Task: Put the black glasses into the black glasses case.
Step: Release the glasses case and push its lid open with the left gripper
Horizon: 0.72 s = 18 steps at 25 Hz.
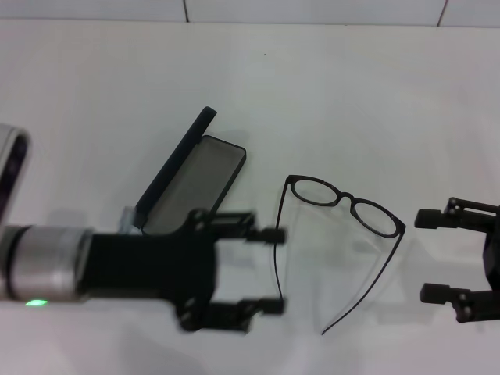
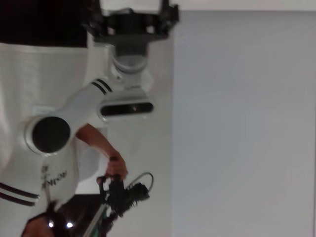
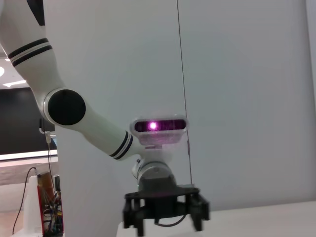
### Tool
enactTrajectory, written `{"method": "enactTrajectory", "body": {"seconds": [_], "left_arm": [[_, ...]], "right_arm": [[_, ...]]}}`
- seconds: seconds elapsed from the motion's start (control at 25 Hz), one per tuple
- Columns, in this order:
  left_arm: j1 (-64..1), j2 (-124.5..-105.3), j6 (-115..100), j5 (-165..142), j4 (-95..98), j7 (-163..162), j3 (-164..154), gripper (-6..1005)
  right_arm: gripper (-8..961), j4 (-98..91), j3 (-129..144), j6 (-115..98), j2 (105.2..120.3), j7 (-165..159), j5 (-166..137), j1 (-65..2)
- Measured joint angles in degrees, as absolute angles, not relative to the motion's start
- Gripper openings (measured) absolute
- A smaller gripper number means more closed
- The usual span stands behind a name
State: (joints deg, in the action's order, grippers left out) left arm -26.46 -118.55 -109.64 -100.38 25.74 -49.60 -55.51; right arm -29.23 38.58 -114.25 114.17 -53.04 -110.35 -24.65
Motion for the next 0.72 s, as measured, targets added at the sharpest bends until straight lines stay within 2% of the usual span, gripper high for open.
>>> {"method": "enactTrajectory", "body": {"seconds": [0.2, 0.36, 0.72], "left_arm": [[-22.1, -115.79, -113.7, -100.9, 27.1, -49.6, -54.5, 687], [-19.0, -116.02, -114.0, -100.0, 30.9, -49.7, -54.2, 682], [-18.8, -116.4, -113.9, -100.3, 31.1, -49.7, -54.2, 670]], "right_arm": [[810, -29.7, 38.9, -114.0, 115.23, -53.0, -110.6, -25.5], [810, -29.3, 39.5, -113.9, 115.33, -53.0, -110.6, -27.1], [809, -29.0, 40.6, -113.5, 115.49, -53.4, -110.2, -29.0]]}}
